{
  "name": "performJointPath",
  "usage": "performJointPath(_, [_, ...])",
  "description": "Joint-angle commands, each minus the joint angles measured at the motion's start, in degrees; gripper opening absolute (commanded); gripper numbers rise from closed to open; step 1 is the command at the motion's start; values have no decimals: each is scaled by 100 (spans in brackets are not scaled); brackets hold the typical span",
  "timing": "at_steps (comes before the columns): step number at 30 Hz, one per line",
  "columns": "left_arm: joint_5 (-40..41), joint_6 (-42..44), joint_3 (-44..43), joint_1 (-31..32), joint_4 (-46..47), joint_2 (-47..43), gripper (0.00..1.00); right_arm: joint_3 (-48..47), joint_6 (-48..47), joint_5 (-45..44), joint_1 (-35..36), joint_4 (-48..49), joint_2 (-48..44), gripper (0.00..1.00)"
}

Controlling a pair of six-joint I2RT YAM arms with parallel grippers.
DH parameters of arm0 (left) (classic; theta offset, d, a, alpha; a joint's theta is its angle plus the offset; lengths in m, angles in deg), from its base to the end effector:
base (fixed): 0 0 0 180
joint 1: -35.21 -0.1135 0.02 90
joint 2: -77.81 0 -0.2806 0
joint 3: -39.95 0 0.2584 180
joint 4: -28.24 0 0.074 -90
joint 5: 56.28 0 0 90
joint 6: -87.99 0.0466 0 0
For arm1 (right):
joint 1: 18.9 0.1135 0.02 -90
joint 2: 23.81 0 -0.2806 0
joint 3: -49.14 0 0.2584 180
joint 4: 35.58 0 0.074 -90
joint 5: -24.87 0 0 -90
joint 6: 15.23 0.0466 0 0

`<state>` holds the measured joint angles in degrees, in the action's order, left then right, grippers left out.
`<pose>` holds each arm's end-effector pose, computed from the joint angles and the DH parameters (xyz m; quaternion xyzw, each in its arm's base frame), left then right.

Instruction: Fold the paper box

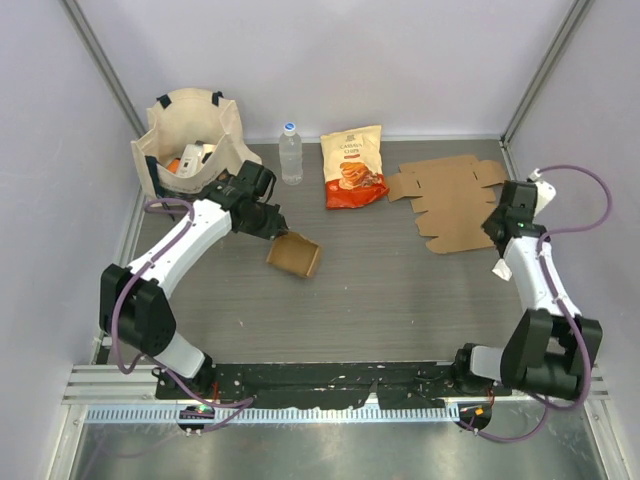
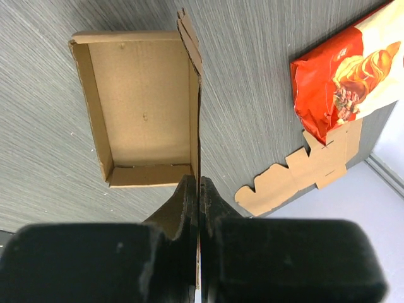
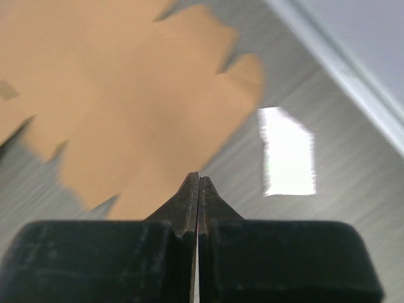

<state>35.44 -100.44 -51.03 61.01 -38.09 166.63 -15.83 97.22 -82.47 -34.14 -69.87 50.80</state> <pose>0.2932 -0.1402 0.2952 -0.5799 0.7833 -0.1907 0.1175 0.2719 -0.0885 0.2586 0.3497 0.8419 -0.1141 0.3948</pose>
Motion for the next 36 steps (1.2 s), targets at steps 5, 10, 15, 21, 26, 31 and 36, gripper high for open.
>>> performJointPath(5, [57, -273, -216, -49, 70, 162, 0, 233, 760, 347, 1596, -181, -483, 23])
performJointPath(10, [92, -203, -84, -40, 70, 22, 0, 48, 805, 82, -89, -367, 203, 77])
performJointPath(15, [-31, -115, -40, -40, 79, 57, 0, -4, 77, 675, -962, 186, 730, 88])
performJointPath(21, [-312, -9, -101, -40, 17, 127, 0, -172, -347, 1513, -1736, 327, 1477, 87])
performJointPath(26, [-303, 87, -180, -49, -27, 101, 0, -216, -505, 1998, -1763, 267, 1742, 82])
performJointPath(31, [-409, 105, -102, -49, 52, 57, 0, -259, -602, 1973, -1614, 224, 1864, 82])
performJointPath(36, [-453, 114, -101, -49, 43, 57, 0, -583, -356, 734, -1464, -373, 2276, 68])
